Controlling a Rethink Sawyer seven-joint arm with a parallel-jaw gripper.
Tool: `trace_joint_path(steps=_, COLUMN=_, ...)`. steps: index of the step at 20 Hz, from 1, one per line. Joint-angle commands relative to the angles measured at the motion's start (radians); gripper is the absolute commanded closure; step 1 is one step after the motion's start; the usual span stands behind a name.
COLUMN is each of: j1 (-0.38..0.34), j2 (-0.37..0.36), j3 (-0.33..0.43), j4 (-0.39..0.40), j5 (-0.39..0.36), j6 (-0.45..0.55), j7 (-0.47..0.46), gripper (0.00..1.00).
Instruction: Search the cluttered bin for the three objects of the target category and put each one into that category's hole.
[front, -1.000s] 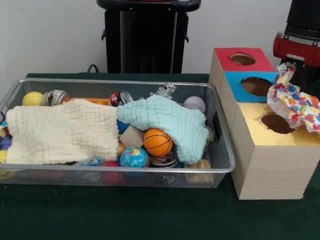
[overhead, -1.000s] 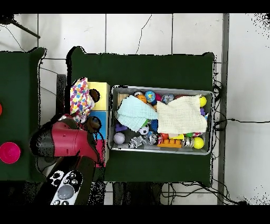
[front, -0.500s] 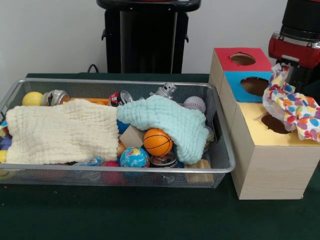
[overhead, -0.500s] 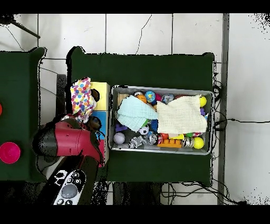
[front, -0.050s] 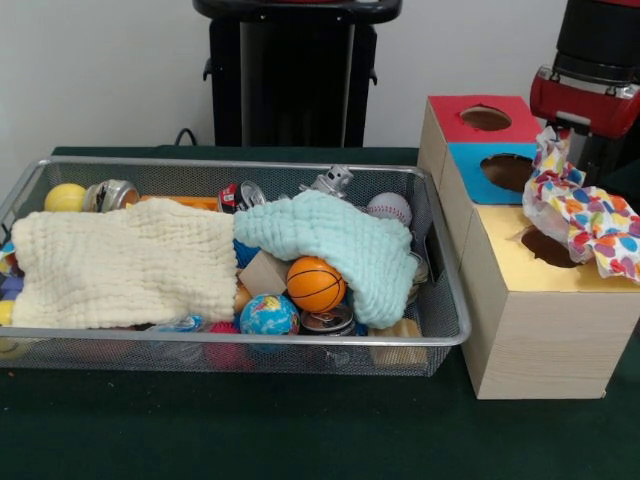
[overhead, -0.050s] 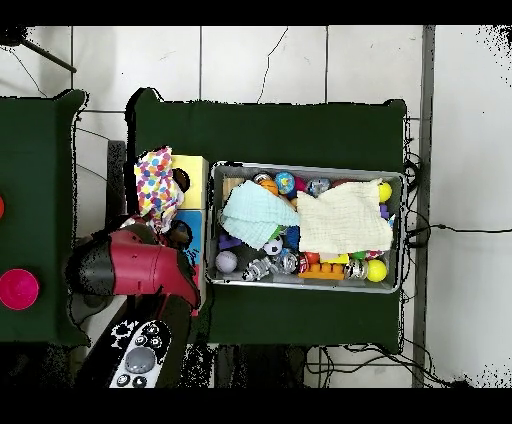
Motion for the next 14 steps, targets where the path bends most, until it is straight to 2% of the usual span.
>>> trace_joint_path(steps=1, j1=-0.107, j2=0.072, j3=0.088, j4=0.067, j5=-0.066, j6=-0.065, j7=0.044, gripper=0.0)
trace_joint_path(steps=8, j1=-0.255, j2=0.065, j3=0.176, j4=0.036, j5=-0.174, j6=-0.103, j7=-0.083, gripper=0.0)
trace_joint_path(steps=14, j1=-0.326, j2=-0.007, j3=0.225, j4=0.013, j5=-0.247, j6=0.005, j7=-0.103, gripper=0.0)
